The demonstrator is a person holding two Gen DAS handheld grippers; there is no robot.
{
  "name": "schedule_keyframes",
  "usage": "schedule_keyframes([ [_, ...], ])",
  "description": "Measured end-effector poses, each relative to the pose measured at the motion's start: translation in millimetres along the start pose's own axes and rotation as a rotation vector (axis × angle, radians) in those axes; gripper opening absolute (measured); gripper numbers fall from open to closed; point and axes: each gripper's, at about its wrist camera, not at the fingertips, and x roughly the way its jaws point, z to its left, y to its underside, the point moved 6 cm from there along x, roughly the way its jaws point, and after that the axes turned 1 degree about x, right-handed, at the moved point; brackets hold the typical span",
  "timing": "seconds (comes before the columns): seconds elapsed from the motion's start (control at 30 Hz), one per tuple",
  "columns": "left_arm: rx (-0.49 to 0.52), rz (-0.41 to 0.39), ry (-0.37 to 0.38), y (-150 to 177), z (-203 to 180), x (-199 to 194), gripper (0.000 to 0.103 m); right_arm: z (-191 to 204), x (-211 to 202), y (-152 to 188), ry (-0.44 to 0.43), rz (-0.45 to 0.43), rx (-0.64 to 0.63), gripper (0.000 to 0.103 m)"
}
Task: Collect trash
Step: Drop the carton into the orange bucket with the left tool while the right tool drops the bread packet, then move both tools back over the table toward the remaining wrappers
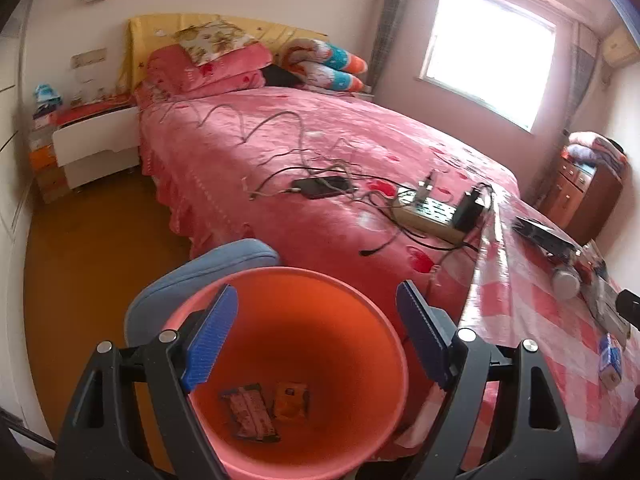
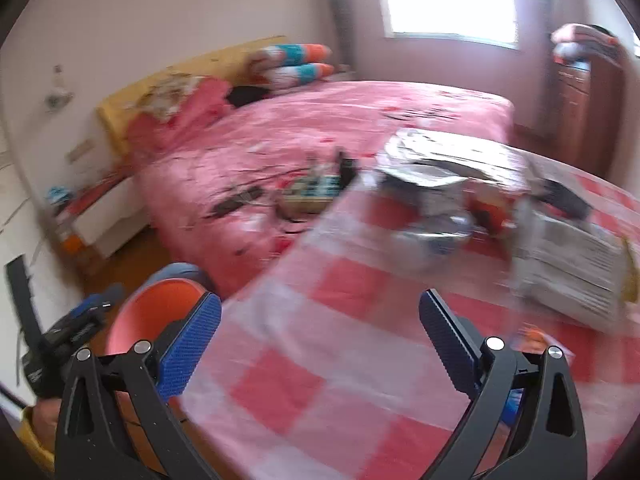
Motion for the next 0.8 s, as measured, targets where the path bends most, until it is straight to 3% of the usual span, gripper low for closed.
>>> schedule_keyframes([
  [0.13,0.034,-0.024,0.019,-3,-18,-7,0.082,-38,-10,1,0.066,-0.013,0.075,0.098],
  [0.37,0.120,-0.040,0.067,-4,-58,-18,0.087,-87,-34,4,0.167,-0.067,0.099,0.098],
  [0.8,0.243,0.028,0.195,14,-141,-28,0.087,-186,-74,31,0.208,-0.104,0.271,0.098],
])
